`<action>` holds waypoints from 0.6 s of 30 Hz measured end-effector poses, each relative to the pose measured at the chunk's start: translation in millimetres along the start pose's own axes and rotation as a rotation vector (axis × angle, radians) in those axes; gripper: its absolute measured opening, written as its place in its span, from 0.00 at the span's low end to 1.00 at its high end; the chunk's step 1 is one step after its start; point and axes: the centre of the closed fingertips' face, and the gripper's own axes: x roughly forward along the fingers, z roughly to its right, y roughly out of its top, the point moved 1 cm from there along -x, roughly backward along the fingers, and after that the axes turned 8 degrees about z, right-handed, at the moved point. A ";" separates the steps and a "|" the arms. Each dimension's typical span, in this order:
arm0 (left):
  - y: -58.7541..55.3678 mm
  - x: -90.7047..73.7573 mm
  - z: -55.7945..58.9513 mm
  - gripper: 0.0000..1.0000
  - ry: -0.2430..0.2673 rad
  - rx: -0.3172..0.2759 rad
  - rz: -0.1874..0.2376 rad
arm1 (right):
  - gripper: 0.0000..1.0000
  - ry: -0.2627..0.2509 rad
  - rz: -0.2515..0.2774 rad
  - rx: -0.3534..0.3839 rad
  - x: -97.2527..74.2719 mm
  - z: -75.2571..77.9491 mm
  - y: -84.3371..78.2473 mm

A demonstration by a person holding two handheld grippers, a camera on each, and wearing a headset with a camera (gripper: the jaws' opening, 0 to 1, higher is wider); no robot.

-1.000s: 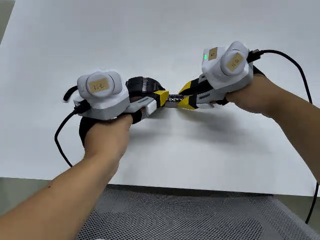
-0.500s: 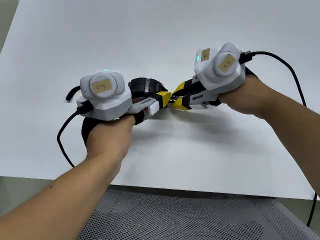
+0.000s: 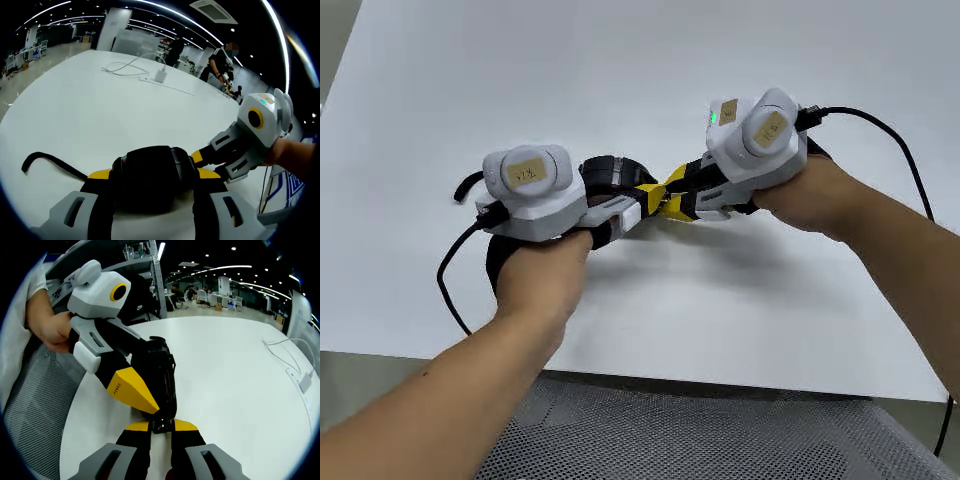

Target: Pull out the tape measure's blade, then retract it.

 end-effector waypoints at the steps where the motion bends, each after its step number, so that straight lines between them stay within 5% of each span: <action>1: 0.0 0.1 0.0 0.60 0.001 0.000 0.000 | 0.12 -0.001 -0.002 0.000 0.2 0.1 0.1; 18: -0.7 0.7 1.4 0.61 0.008 -0.004 -0.009 | 0.17 -0.018 0.006 0.002 -2.0 0.6 3.6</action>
